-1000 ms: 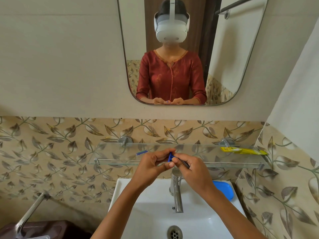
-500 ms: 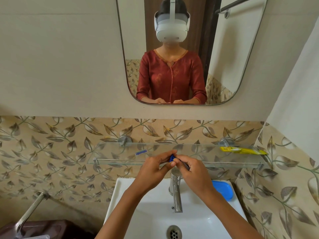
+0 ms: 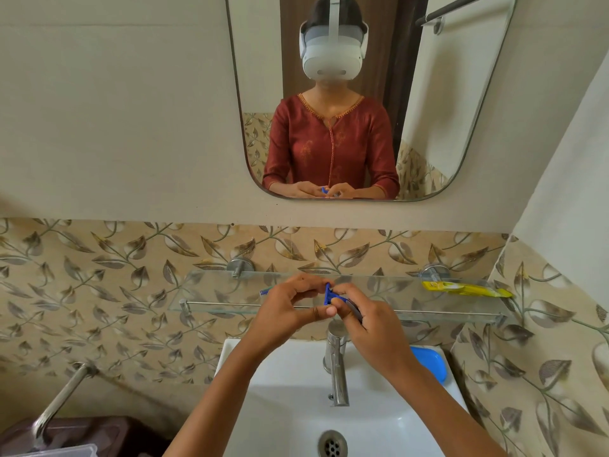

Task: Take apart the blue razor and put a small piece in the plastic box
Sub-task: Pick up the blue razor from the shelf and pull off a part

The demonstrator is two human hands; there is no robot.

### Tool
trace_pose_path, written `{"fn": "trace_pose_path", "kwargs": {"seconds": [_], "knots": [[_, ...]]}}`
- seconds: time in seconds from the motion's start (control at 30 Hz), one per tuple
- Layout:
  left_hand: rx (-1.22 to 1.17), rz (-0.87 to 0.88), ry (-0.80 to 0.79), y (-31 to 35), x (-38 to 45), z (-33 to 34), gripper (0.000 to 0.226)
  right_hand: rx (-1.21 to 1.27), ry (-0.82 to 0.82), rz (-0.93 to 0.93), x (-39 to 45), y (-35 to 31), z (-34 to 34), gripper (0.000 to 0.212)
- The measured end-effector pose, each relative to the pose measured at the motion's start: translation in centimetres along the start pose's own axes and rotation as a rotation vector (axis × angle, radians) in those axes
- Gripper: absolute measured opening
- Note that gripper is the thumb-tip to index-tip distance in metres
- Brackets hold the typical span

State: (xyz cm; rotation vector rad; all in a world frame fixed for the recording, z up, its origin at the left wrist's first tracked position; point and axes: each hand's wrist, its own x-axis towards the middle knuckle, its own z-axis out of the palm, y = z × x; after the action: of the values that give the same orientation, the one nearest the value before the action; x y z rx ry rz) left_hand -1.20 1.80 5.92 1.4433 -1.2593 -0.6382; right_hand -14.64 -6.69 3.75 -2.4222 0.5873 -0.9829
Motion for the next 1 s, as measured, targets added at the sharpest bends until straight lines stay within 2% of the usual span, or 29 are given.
{"fn": "trace_pose_path", "kwargs": {"seconds": [0.17,0.3,0.5,0.63,0.83,1.0], "knots": [[-0.051,-0.009,-0.029,-0.4,0.0,0.3,0.038,0.056,-0.02,0.005,0.3,-0.1,-0.1,0.045],[-0.13,-0.033,-0.022,-0.6,-0.1,1.0,0.03,-0.018,0.064,-0.01,0.0,0.0,0.0,0.039],[-0.168,-0.028,-0.008,-0.8,-0.3,1.4,0.034,0.013,0.139,0.041,-0.3,-0.3,0.4,0.04],[-0.179,-0.02,0.001,-0.9,-0.4,1.4,0.037,0.064,0.108,0.089,-0.3,-0.4,0.4,0.044],[-0.237,-0.013,0.051,-1.2,-0.3,1.7,0.035,0.137,0.083,0.163,0.3,-0.9,0.3,0.021],[-0.283,-0.012,0.068,-1.5,-0.3,1.6,0.033,0.203,0.034,0.25,0.6,-1.2,0.4,0.021]]}}
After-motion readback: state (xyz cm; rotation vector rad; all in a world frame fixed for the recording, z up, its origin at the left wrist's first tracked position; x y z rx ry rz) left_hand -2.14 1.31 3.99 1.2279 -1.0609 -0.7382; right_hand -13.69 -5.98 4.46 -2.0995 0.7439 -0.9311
